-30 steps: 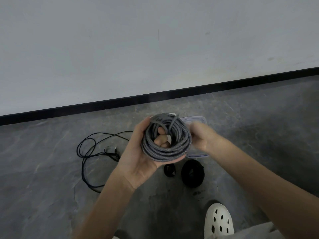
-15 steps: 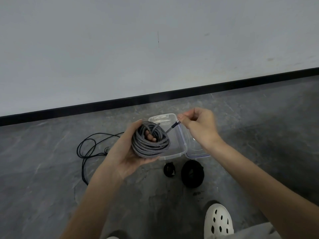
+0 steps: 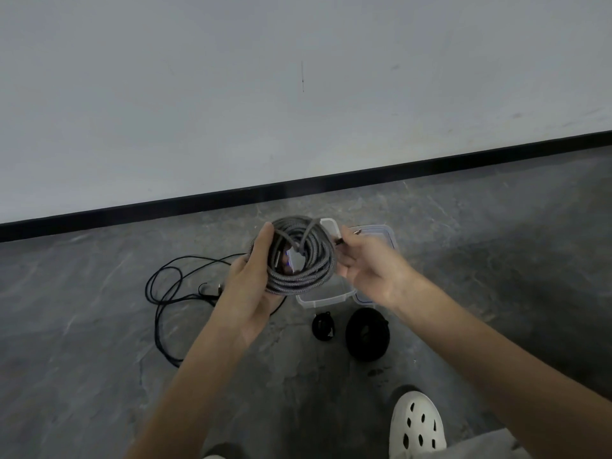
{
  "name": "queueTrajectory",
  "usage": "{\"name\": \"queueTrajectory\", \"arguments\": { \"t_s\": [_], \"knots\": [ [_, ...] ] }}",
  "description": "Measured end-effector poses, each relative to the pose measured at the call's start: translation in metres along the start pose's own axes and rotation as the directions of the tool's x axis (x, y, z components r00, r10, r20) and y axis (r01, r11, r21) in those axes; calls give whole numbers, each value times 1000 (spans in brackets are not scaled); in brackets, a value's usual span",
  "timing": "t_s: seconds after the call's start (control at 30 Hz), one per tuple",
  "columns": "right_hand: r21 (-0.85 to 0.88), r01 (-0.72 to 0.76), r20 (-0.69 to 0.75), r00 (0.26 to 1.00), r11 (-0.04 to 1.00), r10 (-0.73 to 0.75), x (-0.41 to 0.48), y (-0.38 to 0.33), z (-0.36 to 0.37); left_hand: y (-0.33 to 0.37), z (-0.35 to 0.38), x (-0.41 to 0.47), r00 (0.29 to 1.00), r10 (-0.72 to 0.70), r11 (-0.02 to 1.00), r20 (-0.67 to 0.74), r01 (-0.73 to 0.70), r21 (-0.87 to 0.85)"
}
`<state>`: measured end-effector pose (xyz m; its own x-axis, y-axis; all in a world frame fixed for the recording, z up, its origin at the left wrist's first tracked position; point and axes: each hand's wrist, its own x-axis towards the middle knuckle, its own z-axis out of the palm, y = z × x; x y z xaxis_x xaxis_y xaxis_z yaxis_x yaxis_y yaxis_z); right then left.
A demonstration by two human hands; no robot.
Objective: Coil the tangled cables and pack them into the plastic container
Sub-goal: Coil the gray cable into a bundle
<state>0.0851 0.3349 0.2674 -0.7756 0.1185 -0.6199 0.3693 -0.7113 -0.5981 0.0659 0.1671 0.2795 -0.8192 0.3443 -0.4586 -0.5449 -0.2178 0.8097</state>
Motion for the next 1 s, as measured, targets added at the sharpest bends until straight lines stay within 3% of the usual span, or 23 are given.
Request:
{"name": "queueTrajectory", "arguments": {
  "t_s": [0.13, 0.2, 0.27, 0.37, 0.57, 0.73, 1.0],
  "knots": [
    [99, -137, 88, 988, 986, 129, -3, 7, 3, -1, 5, -2, 993, 49, 998, 112, -44, -40],
    [205, -189, 104, 980, 960, 171, -3, 6, 3, -1, 6, 0, 994, 40, 997, 106, -33, -68],
    [185, -191, 102, 979, 964, 174, -3, 6, 2, 0, 4, 1, 996, 32, 996, 84, -26, -82],
    [118, -139, 9, 990, 983, 139, 1, 7, 1, 0, 5, 2, 996, 11, 998, 90, -6, -61],
    [172, -154, -131, 975, 973, 177, 21, 6, -5, -6, 12, -3, 989, -85, 996, 119, 84, 17],
    [225, -24, -268, 960, 974, 86, 26, -7, -10, -12, 20, -9, 986, -98, 992, 135, 87, 90],
    [11, 201, -289, 938, 980, -189, 17, -26, -21, -15, 19, -9, 991, -100, 976, 90, 80, 205]
  ]
}}
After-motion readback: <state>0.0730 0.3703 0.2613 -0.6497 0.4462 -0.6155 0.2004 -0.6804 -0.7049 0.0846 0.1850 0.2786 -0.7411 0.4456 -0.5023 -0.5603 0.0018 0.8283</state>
